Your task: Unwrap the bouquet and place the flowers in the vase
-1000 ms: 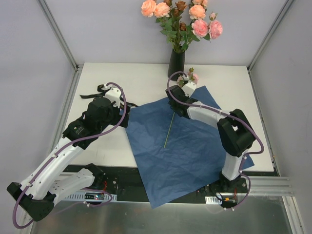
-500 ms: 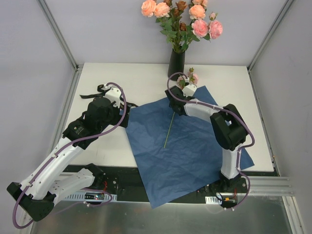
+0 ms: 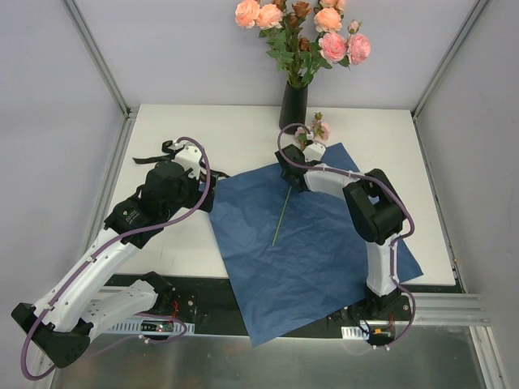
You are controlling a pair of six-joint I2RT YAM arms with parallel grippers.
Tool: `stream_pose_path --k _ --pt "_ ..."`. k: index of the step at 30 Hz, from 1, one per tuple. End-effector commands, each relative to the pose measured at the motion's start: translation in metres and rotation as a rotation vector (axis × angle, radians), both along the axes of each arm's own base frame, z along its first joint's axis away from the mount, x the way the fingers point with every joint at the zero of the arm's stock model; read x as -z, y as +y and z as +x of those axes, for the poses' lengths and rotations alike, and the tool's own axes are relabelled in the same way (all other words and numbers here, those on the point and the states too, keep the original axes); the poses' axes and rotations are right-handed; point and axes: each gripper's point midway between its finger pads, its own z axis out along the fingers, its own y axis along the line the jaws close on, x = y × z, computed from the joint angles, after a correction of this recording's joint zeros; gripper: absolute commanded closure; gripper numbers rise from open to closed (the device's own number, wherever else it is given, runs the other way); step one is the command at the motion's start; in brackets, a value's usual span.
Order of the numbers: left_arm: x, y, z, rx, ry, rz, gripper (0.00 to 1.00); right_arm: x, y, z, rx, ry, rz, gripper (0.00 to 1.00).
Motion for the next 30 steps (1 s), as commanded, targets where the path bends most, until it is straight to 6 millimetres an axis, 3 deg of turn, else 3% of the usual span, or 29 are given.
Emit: stream_pose_path --k 1,11,21,25,30 --pt "-0.008 -0.005 0.002 0.012 -0.031 -0.019 0.01 -0.005 0.006 0.011 -0.012 -0.011 0.014 0.65" --pt "-0.007 -0.005 0.002 0.013 -0.027 -0.015 0.01 -0.014 -0.003 0.019 -0.002 -0.05 -0.036 0.83" --pt "-0.006 -0.005 0.002 0.008 -0.027 -0.014 0.01 -0.02 -0.014 0.039 0.006 -0.081 -0.034 1.0" --pt "-0.006 -0.005 0.003 0.008 -0.026 -0.013 0.01 -0.033 -0.011 0.049 -0.022 -0.127 -0.024 1.0" --pt "-0.005 -0.004 0.003 0.006 -0.026 -0.012 0.01 -0.064 -0.011 0.054 -0.025 -0.205 -0.016 1.0"
